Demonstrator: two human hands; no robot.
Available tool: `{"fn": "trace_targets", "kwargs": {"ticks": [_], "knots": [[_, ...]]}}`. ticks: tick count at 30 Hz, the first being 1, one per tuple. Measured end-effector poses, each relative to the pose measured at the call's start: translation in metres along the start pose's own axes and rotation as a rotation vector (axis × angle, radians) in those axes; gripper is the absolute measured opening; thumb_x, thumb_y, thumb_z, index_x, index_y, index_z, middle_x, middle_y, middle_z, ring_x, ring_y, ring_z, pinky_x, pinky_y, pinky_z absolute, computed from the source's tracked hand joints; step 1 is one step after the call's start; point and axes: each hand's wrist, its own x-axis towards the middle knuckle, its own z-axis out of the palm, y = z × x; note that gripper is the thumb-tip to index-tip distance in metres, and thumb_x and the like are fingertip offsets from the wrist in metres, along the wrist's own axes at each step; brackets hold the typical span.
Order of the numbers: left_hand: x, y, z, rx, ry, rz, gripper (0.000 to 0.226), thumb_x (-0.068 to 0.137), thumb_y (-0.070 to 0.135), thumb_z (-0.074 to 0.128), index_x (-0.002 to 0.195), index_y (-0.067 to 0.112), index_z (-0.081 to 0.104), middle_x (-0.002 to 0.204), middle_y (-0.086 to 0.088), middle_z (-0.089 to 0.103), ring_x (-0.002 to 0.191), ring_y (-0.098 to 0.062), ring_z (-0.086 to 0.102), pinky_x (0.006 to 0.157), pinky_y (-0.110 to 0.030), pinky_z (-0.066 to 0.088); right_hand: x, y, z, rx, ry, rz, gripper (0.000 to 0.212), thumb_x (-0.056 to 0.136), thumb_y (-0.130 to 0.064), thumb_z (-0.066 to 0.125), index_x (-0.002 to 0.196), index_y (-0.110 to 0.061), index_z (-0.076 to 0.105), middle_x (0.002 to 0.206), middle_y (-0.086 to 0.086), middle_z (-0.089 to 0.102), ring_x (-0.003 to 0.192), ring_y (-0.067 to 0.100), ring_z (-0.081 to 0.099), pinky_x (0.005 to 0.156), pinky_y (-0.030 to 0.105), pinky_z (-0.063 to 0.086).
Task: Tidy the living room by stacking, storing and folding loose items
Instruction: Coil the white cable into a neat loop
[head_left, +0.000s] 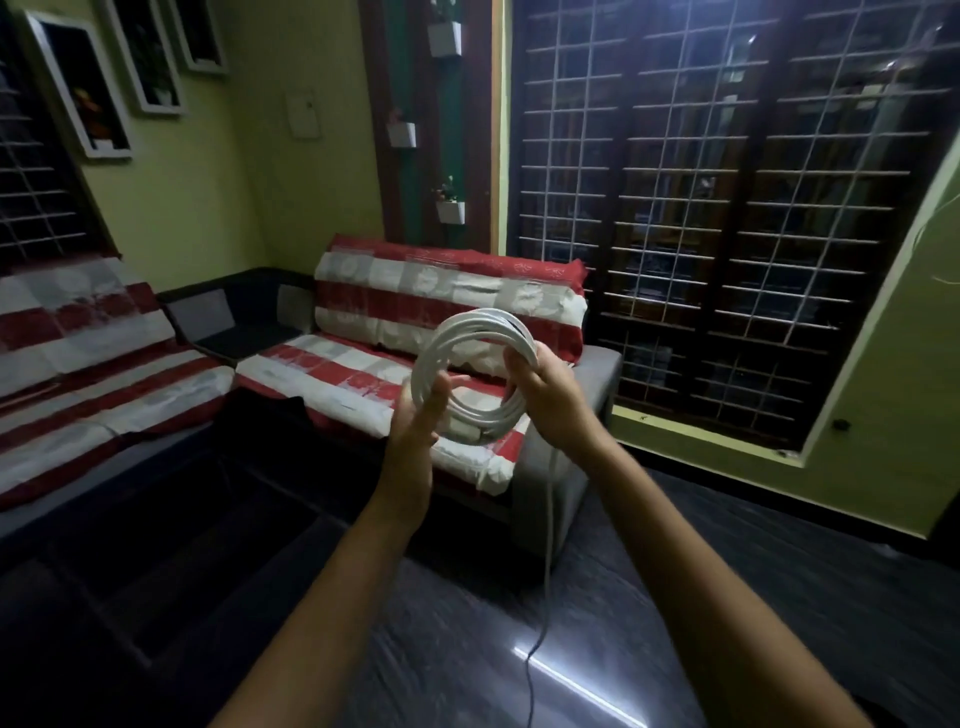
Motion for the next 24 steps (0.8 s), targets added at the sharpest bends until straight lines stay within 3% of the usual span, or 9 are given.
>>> {"fn": "trace_targets", "kwargs": {"ticks": [3,7,9,11,14,18,20,22,24], "knots": [[0.011,0.009,-0.016,0.164,0.106,0.103,0.101,0.055,0.092,0.049,0.134,0.030,0.042,0.130,0.005,0.053,0.117,-0.006,0.053,0.100,-0.038,0.043,0.013,-0.009,-0.018,-0.232,-0.227,0.013,0.014,0.100,-0.029,0.045,0.094,-0.020,0.055,0.082,-0.006,0.056,0.069,0.008,0.052,0.064,0.026,0.046],[0.034,0.038,-0.001,0.806,-0.052,0.363,0.088,0.068,0.089,0.033,0.138,0.035,0.035,0.129,0.002,0.055,0.113,-0.016,0.057,0.090,-0.048,0.050,0.020,-0.020,-0.009,-0.394,-0.476,0.041,0.024,0.100,-0.022,0.043,0.112,-0.007,0.056,0.102,0.013,0.062,0.095,0.026,0.062,0.084,0.040,0.053],[0.041,0.038,0.013,1.071,-0.214,0.257,0.098,0.063,0.094,0.017,0.140,0.037,0.034,0.120,-0.003,0.062,0.105,-0.024,0.062,0.083,-0.042,0.054,0.018,-0.028,-0.005,-0.576,-0.517,0.017,0.016,0.099,-0.011,0.039,0.103,-0.009,0.054,0.094,0.015,0.056,0.101,0.024,0.059,0.083,0.023,0.052],[0.047,0.025,0.016,1.239,-0.250,0.218,0.114,0.053,0.098,-0.002,0.139,0.036,0.040,0.108,-0.007,0.068,0.100,-0.030,0.063,0.079,-0.038,0.052,0.020,-0.039,-0.007,-0.479,-0.637,0.211,0.023,0.096,-0.003,0.043,0.078,-0.017,0.047,0.076,-0.001,0.048,0.076,0.008,0.056,0.060,0.009,0.043],[0.046,0.007,0.015,1.099,-0.348,0.115,0.129,0.041,0.102,-0.005,0.132,0.030,0.051,0.081,-0.004,0.072,0.084,-0.021,0.067,0.075,-0.037,0.053,0.024,-0.032,-0.008,-0.608,-0.824,0.083,0.027,0.095,0.003,0.046,0.074,-0.013,0.047,0.070,-0.011,0.044,0.055,-0.010,0.053,0.054,0.004,0.038],[0.047,-0.001,0.018,1.066,-0.439,0.025,0.126,0.037,0.105,0.005,0.111,0.023,0.066,0.093,-0.003,0.071,0.086,-0.021,0.066,0.078,-0.040,0.054,0.021,-0.007,-0.008,-0.535,-0.861,0.140,0.025,0.093,-0.006,0.054,0.072,-0.018,0.050,0.068,-0.002,0.048,0.056,0.004,0.044,0.051,0.012,0.037],[0.050,0.000,0.017,1.137,-0.465,-0.041,0.109,0.042,0.104,0.011,0.087,0.025,0.070,0.081,0.003,0.070,0.081,-0.018,0.065,0.076,-0.039,0.054,0.022,-0.002,-0.014,-0.459,-0.884,0.233,0.010,0.086,-0.020,0.069,0.087,-0.013,0.061,0.076,0.003,0.060,0.061,0.009,0.057,0.053,0.020,0.043],[0.055,0.002,0.016,1.158,-0.522,-0.115,0.095,0.053,0.100,0.023,0.073,0.022,0.073,0.068,0.006,0.068,0.071,-0.011,0.065,0.072,-0.034,0.053,0.022,0.000,-0.024,-0.396,-0.891,0.354,0.031,0.080,-0.024,0.075,0.101,-0.006,0.063,0.087,0.005,0.066,0.073,0.012,0.062,0.056,0.021,0.044],[0.056,0.005,0.018,1.118,-0.583,-0.143,0.073,0.068,0.084,0.038,0.063,0.021,0.073,0.049,0.009,0.060,0.051,-0.001,0.055,0.057,-0.020,0.044,0.020,0.005,-0.030,-0.331,-0.903,0.365,0.028,0.077,-0.020,0.077,0.097,-0.005,0.064,0.084,0.007,0.064,0.075,0.016,0.058,0.058,0.022,0.043]]}}
